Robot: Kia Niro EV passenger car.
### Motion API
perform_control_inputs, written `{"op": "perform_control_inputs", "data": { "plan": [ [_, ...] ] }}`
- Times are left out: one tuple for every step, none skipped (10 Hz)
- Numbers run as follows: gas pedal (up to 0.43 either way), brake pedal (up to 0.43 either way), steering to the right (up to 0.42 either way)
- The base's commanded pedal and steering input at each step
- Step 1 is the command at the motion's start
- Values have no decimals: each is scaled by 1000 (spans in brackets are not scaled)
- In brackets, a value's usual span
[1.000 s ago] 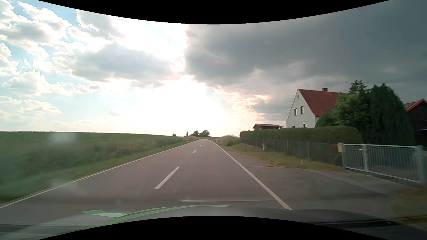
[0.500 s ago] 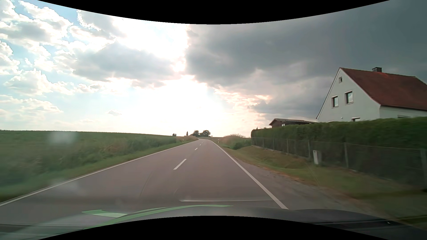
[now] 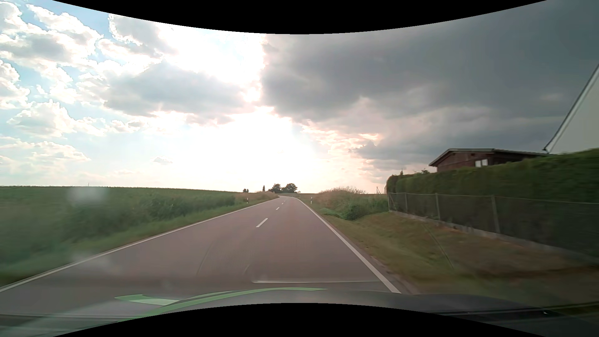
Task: Follow the waypoints while adhering to traffic rules and regulations
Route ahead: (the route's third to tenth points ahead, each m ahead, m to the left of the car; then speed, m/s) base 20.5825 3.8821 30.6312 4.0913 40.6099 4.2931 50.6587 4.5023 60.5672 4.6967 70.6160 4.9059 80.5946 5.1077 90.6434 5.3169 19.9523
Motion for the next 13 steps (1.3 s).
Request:
{"op": "perform_control_inputs", "data": {
  "plan": [
    [189, 0, -4],
    [189, 0, -4],
    [189, 0, -4],
    [189, 0, -3],
    [189, 0, -3],
    [189, 0, -1],
    [189, 0, 0],
    [189, 0, 0],
    [189, 0, 0],
    [189, 0, 0],
    [189, 0, 0],
    [189, 0, 0],
    [189, 0, 0]
  ]
}}
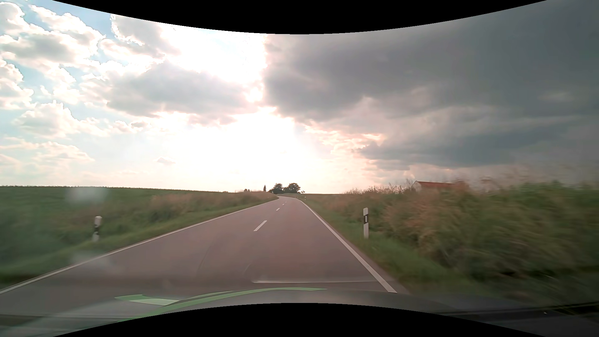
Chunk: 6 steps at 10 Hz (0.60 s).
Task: Follow the waypoints while adhering to traffic rules and regulations
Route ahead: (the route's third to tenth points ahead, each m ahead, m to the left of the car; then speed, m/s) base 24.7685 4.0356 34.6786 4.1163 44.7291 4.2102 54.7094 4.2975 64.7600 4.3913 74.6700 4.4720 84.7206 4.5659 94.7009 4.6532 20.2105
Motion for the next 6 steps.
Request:
{"op": "perform_control_inputs", "data": {
  "plan": [
    [189, 0, -1],
    [189, 0, -1],
    [189, 0, -1],
    [189, 0, -1],
    [189, 0, -1],
    [177, 0, -1]
  ]
}}
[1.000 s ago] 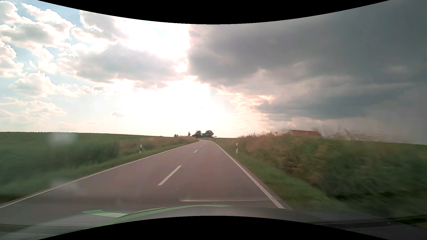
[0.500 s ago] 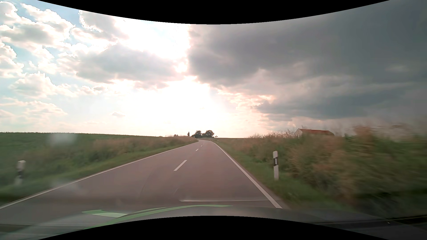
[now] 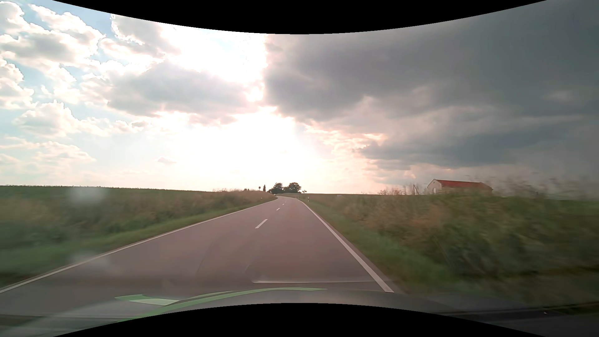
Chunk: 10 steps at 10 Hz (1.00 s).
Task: Follow the waypoints while adhering to traffic rules and regulations
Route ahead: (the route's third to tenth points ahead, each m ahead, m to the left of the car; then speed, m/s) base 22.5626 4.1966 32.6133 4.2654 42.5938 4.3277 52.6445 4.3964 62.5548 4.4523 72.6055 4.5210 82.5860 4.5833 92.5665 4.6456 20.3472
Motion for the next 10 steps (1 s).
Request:
{"op": "perform_control_inputs", "data": {
  "plan": [
    [177, 0, -1],
    [169, 0, -1],
    [169, 0, -1],
    [169, 0, -1],
    [169, 0, -1],
    [169, 0, -2],
    [169, 0, -2],
    [169, 0, -3],
    [169, 0, -3],
    [169, 0, -3]
  ]
}}
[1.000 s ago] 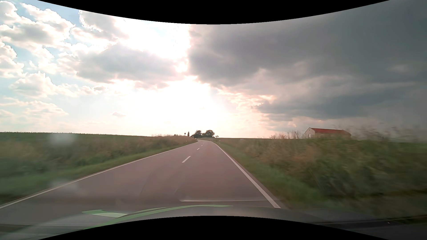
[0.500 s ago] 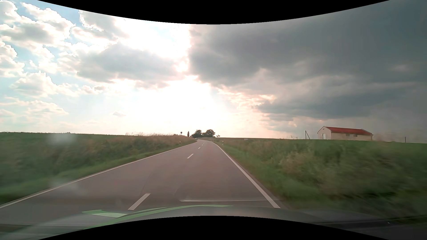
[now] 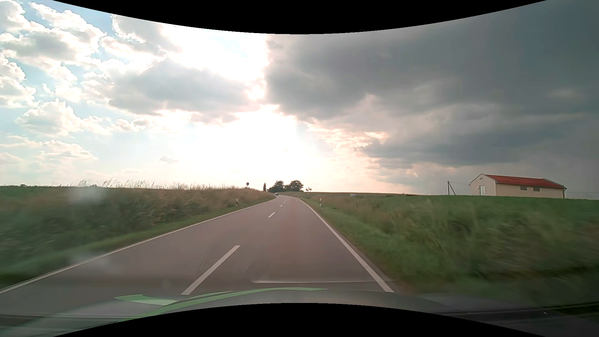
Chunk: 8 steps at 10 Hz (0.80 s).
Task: Follow the waypoints while adhering to traffic rules and regulations
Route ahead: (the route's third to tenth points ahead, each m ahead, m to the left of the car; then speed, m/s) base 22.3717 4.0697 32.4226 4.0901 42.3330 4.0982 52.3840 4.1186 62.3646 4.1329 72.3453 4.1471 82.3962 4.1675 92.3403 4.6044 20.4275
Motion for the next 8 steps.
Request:
{"op": "perform_control_inputs", "data": {
  "plan": [
    [169, 0, -3],
    [169, 0, -3],
    [169, 0, -3],
    [169, 0, -3],
    [169, 0, -2],
    [169, 0, -2],
    [169, 0, -2],
    [169, 0, -1]
  ]
}}
